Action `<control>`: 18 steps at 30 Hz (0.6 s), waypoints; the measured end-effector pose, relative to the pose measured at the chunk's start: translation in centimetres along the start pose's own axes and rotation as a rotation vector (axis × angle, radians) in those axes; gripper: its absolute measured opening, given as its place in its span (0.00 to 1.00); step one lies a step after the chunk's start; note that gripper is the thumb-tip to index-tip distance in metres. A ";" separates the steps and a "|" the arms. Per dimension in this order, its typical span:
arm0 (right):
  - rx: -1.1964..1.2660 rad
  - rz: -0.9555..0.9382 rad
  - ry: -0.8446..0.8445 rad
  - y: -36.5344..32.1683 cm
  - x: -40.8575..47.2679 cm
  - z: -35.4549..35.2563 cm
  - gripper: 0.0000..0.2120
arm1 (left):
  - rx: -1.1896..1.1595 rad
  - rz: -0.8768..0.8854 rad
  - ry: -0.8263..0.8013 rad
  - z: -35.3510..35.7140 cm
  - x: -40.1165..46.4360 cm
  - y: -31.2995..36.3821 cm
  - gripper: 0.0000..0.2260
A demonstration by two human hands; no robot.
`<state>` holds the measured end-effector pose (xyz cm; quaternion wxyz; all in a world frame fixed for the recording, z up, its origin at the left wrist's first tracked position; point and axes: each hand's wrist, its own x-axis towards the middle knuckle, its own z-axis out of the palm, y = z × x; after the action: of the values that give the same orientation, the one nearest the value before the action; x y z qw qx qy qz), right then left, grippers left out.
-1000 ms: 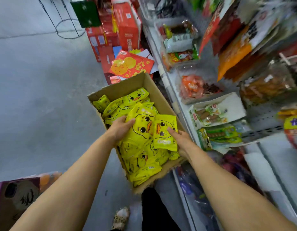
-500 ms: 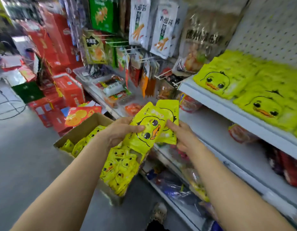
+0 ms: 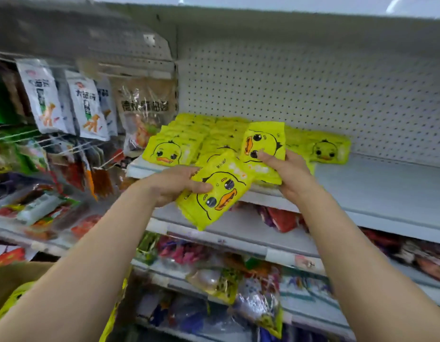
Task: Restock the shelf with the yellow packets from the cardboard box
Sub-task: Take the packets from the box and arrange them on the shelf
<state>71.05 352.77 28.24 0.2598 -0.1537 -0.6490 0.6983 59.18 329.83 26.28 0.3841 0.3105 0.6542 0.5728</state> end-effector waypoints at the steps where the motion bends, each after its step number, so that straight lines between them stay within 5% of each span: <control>1: 0.007 0.009 0.037 -0.7 0.4 -2.1 0.12 | 0.028 -0.007 -0.005 1.4 1.6 1.0 0.23; 4: 0.009 0.001 0.114 -2.4 1.9 -8.7 0.15 | 0.199 -0.021 -0.035 5.0 7.0 3.5 0.17; 14: -0.112 -0.088 0.272 -6.6 7.0 -24.3 0.14 | 0.840 -0.024 -0.106 15.8 22.9 11.0 0.38; 18: -0.147 -0.056 0.292 -6.6 9.3 -28.2 0.14 | 0.968 -0.046 -0.122 18.3 28.3 12.3 0.35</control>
<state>80.11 381.50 32.80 0.3587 -0.2538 -0.6578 0.6117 60.03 364.96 33.39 0.2458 0.4722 0.8283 0.1748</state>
